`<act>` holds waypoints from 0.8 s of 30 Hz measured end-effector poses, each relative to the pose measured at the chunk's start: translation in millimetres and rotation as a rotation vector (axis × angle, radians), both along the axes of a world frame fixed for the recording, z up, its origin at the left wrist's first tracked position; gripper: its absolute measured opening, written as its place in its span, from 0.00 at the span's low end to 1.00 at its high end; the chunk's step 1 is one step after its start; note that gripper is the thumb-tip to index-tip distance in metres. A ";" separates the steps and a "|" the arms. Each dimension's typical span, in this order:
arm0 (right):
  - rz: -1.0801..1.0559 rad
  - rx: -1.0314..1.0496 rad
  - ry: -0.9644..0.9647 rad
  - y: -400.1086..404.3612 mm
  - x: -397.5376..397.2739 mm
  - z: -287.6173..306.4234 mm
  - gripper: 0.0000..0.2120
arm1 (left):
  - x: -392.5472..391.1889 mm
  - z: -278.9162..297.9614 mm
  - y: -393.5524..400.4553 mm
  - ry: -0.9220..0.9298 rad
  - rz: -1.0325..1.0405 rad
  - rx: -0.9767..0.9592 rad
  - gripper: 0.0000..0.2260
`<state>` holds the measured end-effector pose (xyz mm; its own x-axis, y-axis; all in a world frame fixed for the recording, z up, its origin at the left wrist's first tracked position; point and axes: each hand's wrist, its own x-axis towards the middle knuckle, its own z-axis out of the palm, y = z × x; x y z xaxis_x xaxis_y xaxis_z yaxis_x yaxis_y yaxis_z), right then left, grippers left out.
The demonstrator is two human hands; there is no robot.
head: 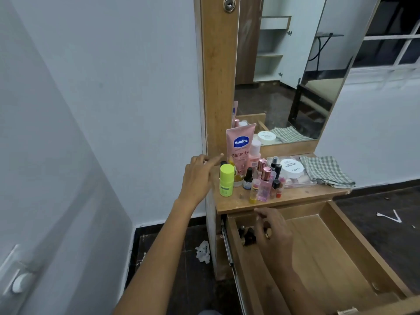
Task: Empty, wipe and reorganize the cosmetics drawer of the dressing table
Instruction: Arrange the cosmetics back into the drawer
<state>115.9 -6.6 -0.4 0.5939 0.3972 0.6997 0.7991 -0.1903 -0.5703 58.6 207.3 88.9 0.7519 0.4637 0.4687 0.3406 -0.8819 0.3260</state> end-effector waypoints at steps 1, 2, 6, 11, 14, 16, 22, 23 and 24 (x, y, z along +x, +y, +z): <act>-0.001 0.000 -0.001 0.5 -0.1 0.2 0.11 | 2.0 -0.7 1.9 0.006 -0.024 0.009 0.24; 0.001 0.007 0.001 1.1 -0.4 0.7 0.10 | 4.4 -1.2 3.0 0.012 -0.051 0.015 0.23; 0.010 0.014 0.005 1.6 -1.8 2.9 0.08 | 12.8 -2.8 8.2 0.026 -0.102 0.052 0.18; 0.001 -0.004 0.019 1.2 -0.8 2.7 0.08 | 17.8 -8.3 11.6 -0.123 -0.102 -0.114 0.09; 0.000 -0.020 0.028 1.0 -1.8 4.2 0.08 | 14.5 -10.6 7.3 -0.186 -0.053 -0.181 0.06; 0.002 -0.019 0.033 0.1 -2.6 5.5 0.08 | 3.4 -12.3 -1.6 -0.277 0.017 -0.213 0.05; 0.070 -0.023 0.036 -0.5 -8.0 13.7 0.10 | -55.3 -25.3 -64.2 -0.520 0.144 -0.267 0.06; 0.091 -0.032 0.038 -1.3 -10.3 16.0 0.13 | -62.5 -29.8 -78.4 -0.513 0.125 -0.268 0.06; 0.117 -0.040 0.049 -2.3 -12.6 18.1 0.17 | -68.0 -35.0 -91.9 -0.489 0.101 -0.282 0.06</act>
